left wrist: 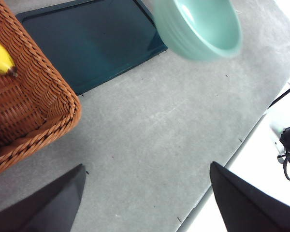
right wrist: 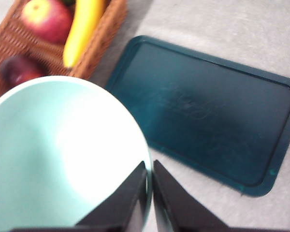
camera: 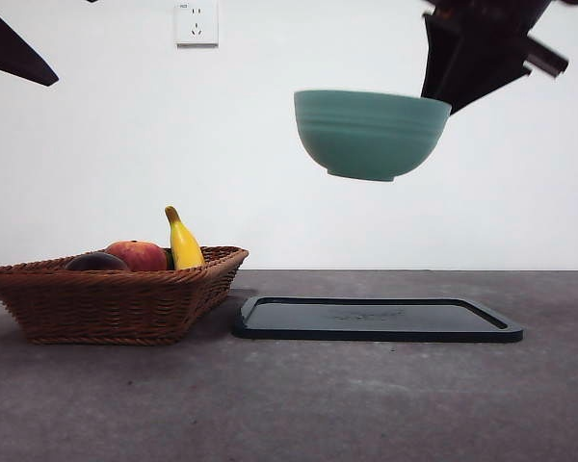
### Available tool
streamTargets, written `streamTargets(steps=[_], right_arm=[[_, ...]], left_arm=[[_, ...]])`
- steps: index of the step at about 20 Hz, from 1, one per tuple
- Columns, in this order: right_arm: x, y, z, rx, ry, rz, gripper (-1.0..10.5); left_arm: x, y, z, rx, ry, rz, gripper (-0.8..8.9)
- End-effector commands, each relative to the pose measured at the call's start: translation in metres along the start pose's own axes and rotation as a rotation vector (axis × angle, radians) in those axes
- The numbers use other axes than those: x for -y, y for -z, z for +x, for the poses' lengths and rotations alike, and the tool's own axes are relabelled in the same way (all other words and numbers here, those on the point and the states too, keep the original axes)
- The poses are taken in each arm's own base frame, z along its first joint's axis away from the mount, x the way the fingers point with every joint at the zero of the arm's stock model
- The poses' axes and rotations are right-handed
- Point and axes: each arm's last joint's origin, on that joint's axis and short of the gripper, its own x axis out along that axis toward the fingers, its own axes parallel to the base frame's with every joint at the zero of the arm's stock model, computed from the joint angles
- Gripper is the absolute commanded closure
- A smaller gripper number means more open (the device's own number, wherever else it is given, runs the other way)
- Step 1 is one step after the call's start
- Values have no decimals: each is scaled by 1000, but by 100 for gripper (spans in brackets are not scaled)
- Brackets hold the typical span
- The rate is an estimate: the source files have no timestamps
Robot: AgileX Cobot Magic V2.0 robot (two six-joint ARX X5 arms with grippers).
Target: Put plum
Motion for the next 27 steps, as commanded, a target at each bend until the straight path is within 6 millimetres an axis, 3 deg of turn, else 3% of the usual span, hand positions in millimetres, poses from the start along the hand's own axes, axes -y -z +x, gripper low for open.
streamTargets(steps=[1, 7, 15, 27], right_arm=[[-7, 21, 7, -32, -3, -44, 935], [-20, 66, 38, -96, -23, -88, 935], [-13, 101, 62, -121, -1, -88, 935], [-7, 113, 84, -186, 14, -80, 935]], left_arm=[[1, -3, 0, 6, 10, 19, 409], [1, -3, 0, 4, 10, 18, 409], [1, -2, 0, 1, 10, 15, 409], [1, -2, 0, 0, 11, 14, 409]])
